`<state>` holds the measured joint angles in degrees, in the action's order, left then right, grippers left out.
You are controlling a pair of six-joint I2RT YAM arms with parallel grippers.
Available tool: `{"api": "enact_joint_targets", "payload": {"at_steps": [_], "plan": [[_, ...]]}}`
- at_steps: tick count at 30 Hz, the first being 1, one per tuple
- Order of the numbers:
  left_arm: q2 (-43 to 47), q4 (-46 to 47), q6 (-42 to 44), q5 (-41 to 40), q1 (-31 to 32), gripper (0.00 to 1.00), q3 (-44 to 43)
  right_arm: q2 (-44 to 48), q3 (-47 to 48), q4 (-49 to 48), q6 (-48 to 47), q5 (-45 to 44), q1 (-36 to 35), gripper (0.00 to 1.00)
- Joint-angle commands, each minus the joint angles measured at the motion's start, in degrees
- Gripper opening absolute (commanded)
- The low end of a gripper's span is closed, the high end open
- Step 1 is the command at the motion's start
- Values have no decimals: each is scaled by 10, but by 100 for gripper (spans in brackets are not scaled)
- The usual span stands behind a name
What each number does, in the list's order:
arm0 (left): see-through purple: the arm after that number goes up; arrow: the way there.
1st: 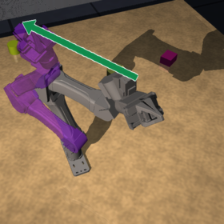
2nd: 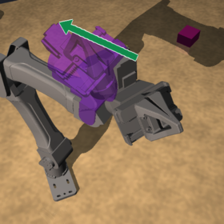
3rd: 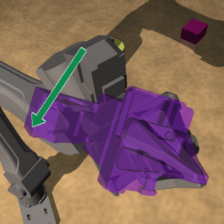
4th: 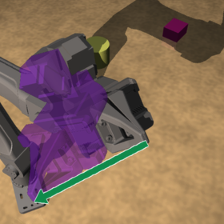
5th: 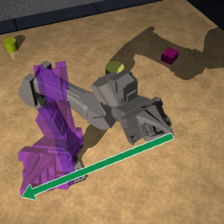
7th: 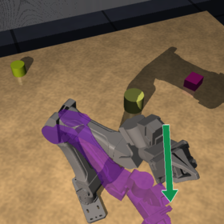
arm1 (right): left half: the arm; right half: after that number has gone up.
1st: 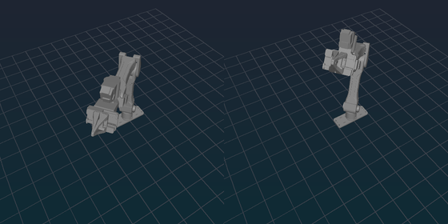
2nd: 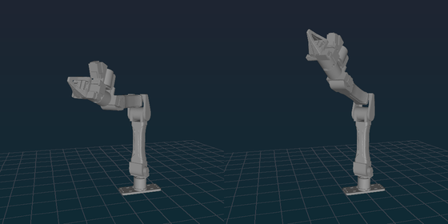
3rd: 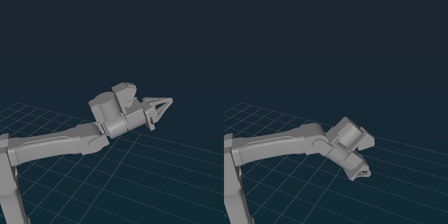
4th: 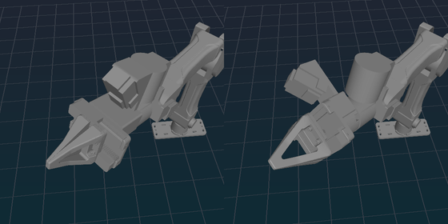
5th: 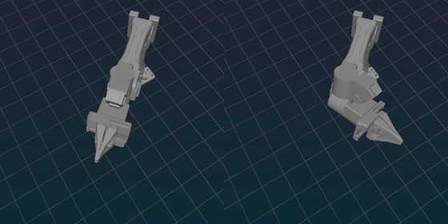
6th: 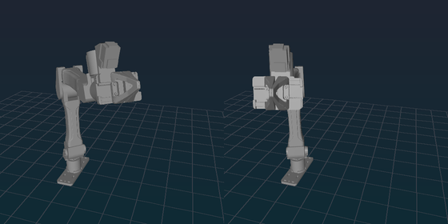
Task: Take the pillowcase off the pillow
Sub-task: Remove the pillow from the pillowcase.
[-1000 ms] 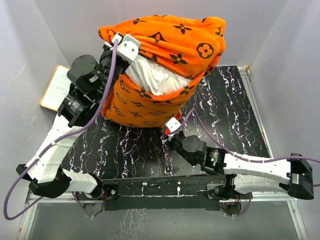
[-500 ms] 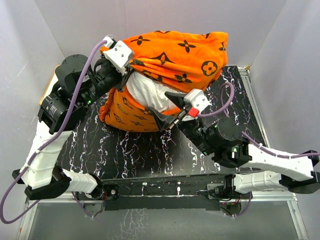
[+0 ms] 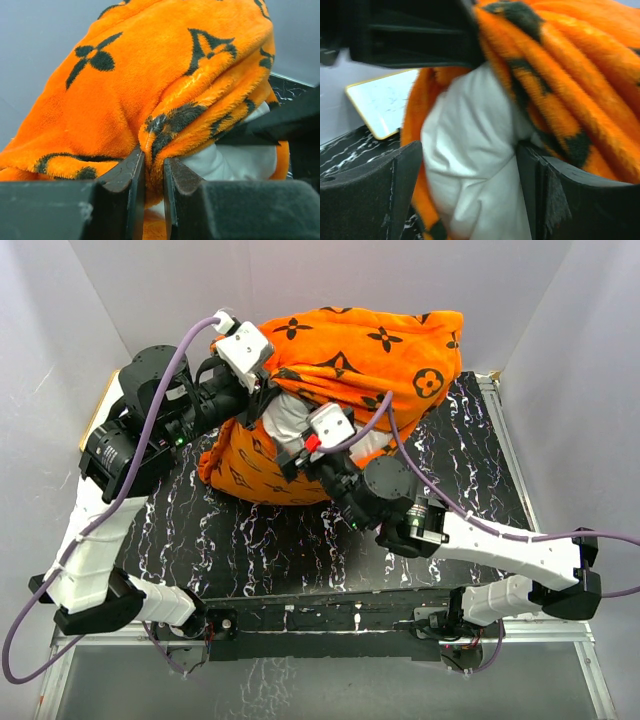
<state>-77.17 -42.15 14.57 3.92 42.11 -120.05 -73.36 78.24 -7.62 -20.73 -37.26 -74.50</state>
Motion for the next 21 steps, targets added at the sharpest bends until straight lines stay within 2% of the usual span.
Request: {"api": "enact_joint_targets", "payload": {"at_steps": [1, 4, 10, 13, 16, 17, 21], "plan": [[6, 21, -33, 30, 2, 0, -29, 9, 25, -63, -34, -77, 45, 79], [9, 24, -35, 36, 2, 0, -32, -3, 34, -91, -59, -102, 63, 82], [-10, 5, -52, 68, 2, 0, -66, -70, 64, -128, -84, -73, 80, 93], [-10, -1, -54, 77, 2, 0, -79, -92, 44, -209, -128, -14, 83, 98], [-28, -13, -54, 82, 2, 0, -99, -119, 70, -178, -107, 66, 113, 98], [-29, -18, -56, 83, 2, 0, -106, -127, 80, -163, -92, 84, 130, 95], [-24, -26, -62, 84, 2, 0, -119, -143, 67, -168, -83, 141, 184, 67]]}}
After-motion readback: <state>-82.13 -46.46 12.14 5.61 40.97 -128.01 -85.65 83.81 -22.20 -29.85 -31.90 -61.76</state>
